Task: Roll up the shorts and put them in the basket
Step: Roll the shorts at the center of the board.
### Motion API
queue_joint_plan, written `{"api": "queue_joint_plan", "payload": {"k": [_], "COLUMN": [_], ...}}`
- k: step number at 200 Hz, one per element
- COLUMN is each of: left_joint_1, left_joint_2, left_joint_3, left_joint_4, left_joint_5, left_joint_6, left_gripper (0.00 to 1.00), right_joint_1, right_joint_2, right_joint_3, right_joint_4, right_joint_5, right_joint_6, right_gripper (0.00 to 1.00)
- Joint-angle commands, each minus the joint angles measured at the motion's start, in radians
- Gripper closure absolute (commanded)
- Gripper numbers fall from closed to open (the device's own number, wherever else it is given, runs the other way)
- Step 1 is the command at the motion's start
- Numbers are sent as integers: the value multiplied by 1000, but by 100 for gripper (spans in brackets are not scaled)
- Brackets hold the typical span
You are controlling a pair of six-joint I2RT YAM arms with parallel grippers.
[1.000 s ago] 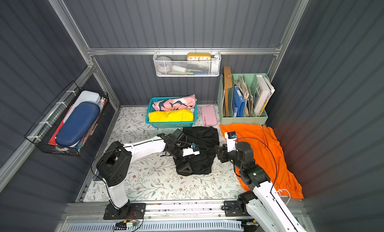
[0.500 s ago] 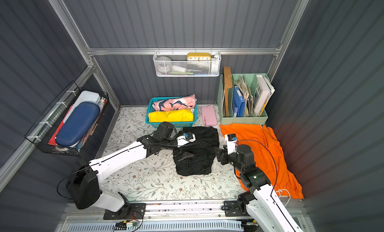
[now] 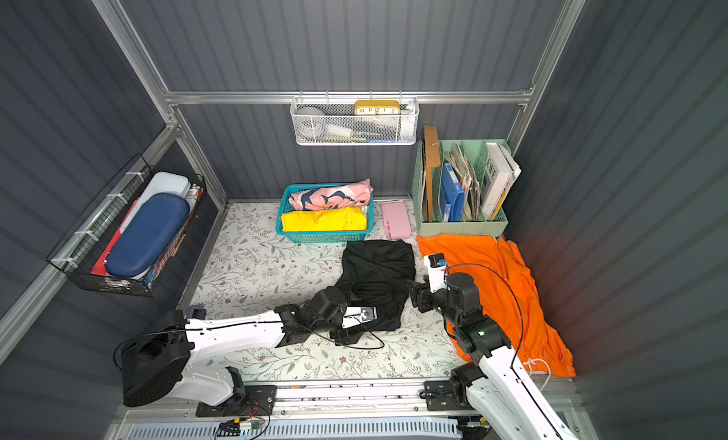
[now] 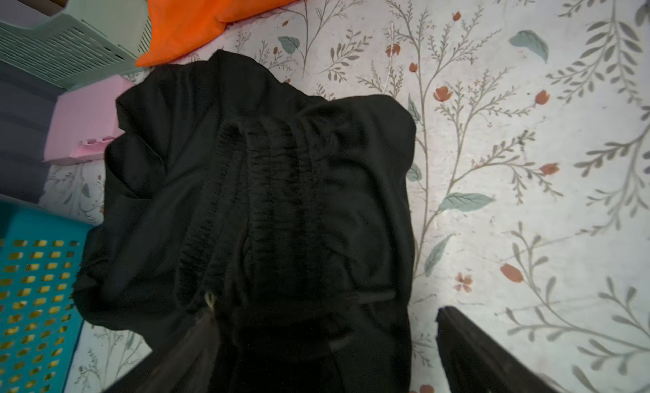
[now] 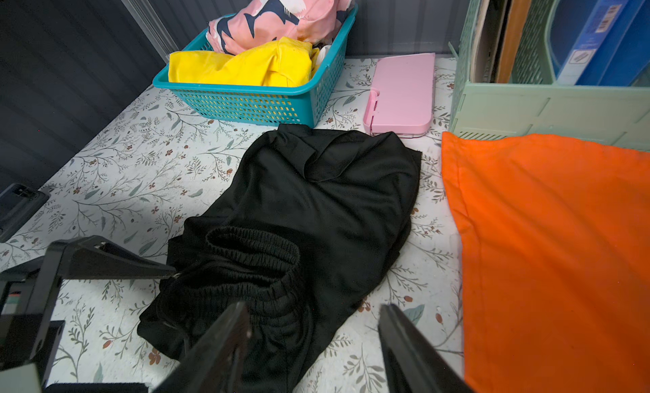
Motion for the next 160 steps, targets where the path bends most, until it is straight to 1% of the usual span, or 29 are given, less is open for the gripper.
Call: {"api": "queue_joint_plan", "payload": {"k": [1,41,65,77,84,89,99,116,129,140,160], "left_joint_1": [-17,-18,-18,-18,-18,-18,-17,-13,3,9,19], "left_joint_2": [43,97,59,33,22,18,22,46,70,78,20], "left_joint_3": [-16,-33,-45,-45,-44,-41,-34,-32,-22,-22,-43], "left_joint_4": [102,124,126,114,103,97,82,72,46,45,67], "left_joint_5": [-90,-100,-91,-81,-73,-57,-42,-26,23,26,32], "left_joint_6": [53,82,60,48,44,41,33,16,-12,-35,-70], "left_gripper": [0,0,0,0,0,0,0,0,0,1,0], "right_joint_1": [4,3,4,4,4,4,7,23,45,63,91], "right_joint_2": [-3,1,0,3,9,14,34,60,77,85,83], "right_joint_3": [7,22,32,39,51,59,86,124,151,157,146], "right_joint_4": [-2,-25,-35,-55,-81,-102,-150,-240,-300,-336,-389], "right_joint_5": [4,20,12,-36,-69,-121,-146,-152,-141,-135,-121], "right_joint_6": [-22,-43,-58,-85,-120,-141,-187,-299,-418,-527,-727], "right_gripper": [36,35,35,35,35,35,35,35,34,33,30]}}
